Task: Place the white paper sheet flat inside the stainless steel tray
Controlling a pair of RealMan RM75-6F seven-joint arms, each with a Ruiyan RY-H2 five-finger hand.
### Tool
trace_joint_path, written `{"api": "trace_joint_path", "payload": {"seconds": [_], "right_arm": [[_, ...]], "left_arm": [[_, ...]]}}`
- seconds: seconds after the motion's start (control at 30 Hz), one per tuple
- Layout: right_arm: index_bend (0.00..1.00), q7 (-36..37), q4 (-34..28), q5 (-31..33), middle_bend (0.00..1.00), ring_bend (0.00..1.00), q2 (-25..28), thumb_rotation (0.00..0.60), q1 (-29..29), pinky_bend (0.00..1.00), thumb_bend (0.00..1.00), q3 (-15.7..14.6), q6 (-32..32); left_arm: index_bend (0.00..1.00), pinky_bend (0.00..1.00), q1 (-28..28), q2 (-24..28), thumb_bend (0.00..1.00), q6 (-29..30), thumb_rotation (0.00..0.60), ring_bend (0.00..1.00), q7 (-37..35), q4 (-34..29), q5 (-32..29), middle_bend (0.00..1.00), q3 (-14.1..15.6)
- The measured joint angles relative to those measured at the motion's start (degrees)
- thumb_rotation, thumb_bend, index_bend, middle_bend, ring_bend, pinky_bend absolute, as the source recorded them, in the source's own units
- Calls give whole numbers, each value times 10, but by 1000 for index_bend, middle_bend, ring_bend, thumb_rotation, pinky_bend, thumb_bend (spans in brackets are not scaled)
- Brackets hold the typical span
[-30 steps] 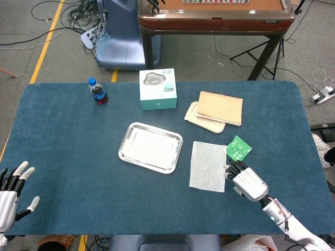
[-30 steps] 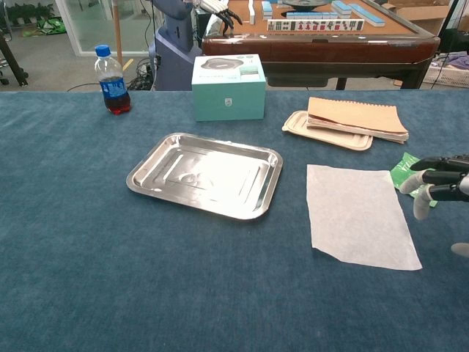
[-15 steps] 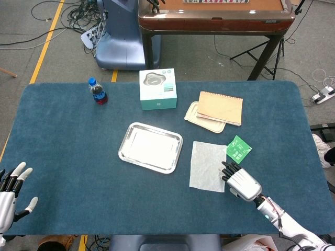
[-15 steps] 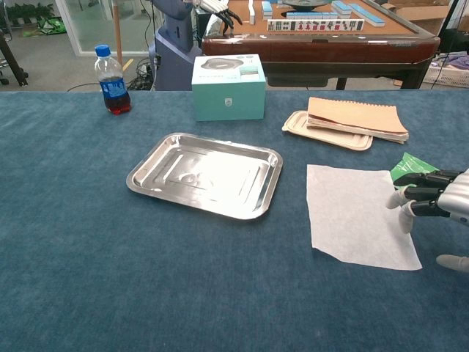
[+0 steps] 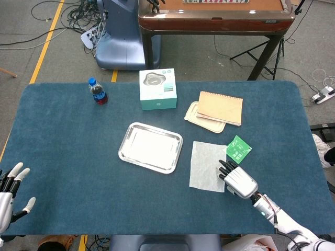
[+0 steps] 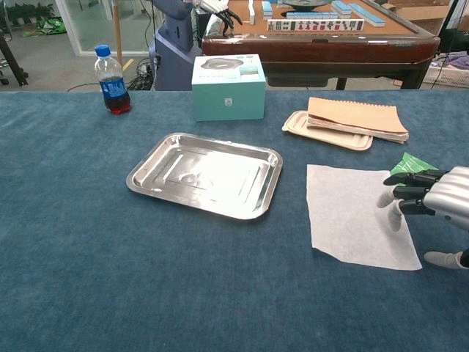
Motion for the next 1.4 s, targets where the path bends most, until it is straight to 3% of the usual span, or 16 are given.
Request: {"api": "trace_joint_path", "payload": {"seconds": [0.3,0.93,1.4], "right_arm": [[424,-3,5,5,241,89,-10,600,8,230,253,-1,-4],[470,24,32,5,278,107,-36,600,27,230,510,-2,6],[575,60,14,23,327,144,-35,600,44,230,516,32,39]], "left_arm": [[158,0,0,0,243,-4,600,101,-3,3,-2,92,0],[163,0,-1,2,242,-6,600,101,-12,8,-9,92,-4],[164,0,-4,5,243,-10,600,101,-11,6,-9,92,-6]]}}
